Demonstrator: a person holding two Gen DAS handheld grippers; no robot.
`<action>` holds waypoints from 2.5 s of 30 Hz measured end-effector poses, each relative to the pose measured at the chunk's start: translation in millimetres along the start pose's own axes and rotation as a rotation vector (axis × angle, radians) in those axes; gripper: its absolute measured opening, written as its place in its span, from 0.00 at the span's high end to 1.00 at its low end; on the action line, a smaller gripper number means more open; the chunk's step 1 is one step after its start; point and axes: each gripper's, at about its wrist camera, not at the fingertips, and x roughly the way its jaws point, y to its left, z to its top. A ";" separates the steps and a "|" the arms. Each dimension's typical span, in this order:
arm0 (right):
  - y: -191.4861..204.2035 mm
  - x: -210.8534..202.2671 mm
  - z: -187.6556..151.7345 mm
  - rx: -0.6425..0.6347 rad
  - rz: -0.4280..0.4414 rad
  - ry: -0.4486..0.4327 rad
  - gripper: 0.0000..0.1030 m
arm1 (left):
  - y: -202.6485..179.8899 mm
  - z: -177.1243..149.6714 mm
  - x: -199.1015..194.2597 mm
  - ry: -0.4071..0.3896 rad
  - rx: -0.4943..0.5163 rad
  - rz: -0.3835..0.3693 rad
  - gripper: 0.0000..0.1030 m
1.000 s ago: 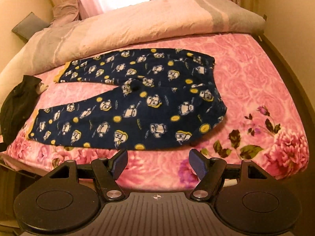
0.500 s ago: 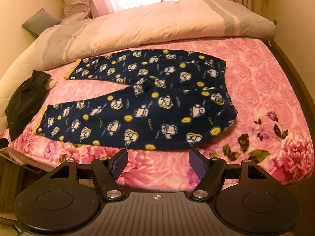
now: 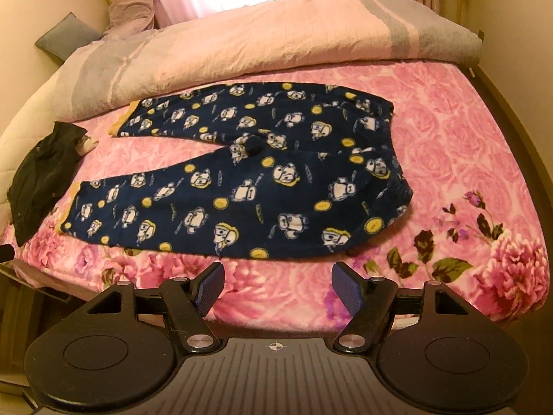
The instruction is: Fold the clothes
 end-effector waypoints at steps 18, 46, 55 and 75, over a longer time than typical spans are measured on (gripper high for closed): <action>-29.7 32.2 -2.9 0.095 -0.087 0.087 0.30 | -10.4 15.7 45.0 0.098 0.043 -0.028 0.45; -90.9 156.3 70.4 0.519 -0.416 -0.014 0.59 | 0.0 174.8 278.8 0.296 0.309 -0.164 0.45; -117.2 221.6 81.7 0.449 -0.360 -0.074 0.65 | -15.4 140.7 332.0 0.399 0.369 -0.169 0.45; -205.2 250.3 42.9 0.567 -0.296 0.032 0.78 | -67.7 85.2 366.4 0.401 0.320 -0.245 0.47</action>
